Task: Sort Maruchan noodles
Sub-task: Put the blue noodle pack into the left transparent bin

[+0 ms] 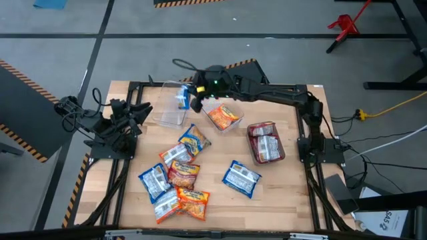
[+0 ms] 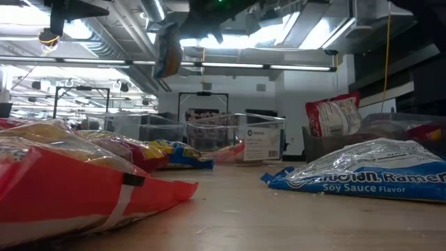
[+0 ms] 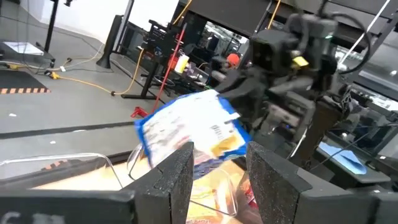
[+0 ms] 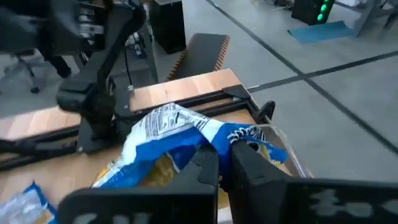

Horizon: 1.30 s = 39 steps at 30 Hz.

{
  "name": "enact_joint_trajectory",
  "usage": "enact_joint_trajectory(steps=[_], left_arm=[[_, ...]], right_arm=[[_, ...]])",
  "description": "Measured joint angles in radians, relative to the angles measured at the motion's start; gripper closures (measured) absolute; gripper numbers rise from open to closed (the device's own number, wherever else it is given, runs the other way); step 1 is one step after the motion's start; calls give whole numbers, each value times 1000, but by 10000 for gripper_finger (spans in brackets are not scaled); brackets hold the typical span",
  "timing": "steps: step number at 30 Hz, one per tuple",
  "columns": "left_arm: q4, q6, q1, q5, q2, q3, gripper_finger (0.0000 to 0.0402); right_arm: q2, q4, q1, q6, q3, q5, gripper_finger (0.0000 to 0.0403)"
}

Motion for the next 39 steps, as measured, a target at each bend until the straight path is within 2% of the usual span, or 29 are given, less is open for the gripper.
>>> enact_joint_trajectory(steps=[5, 14, 20, 23, 33, 36, 39], left_arm=[[1, -1, 0, -5, 0, 0, 260], [0, -3, 0, -12, 0, 0, 260], [0, -3, 0, -23, 0, 0, 260], [0, -3, 0, -25, 0, 0, 260], [-1, 0, 0, -32, 0, 0, 261], [-1, 0, 0, -32, 0, 0, 261], [-1, 0, 0, -32, 0, 0, 261]], right_arm=[[105, 146, -33, 83, 2, -67, 403], [303, 67, -75, 124, 128, -86, 403], [341, 36, -89, 139, 186, -10, 391], [341, 47, -87, 88, 187, -7, 355], [341, 71, -86, 87, 188, -5, 175], [339, 31, -86, 87, 188, -25, 147], [335, -20, -79, 53, 202, -36, 138]])
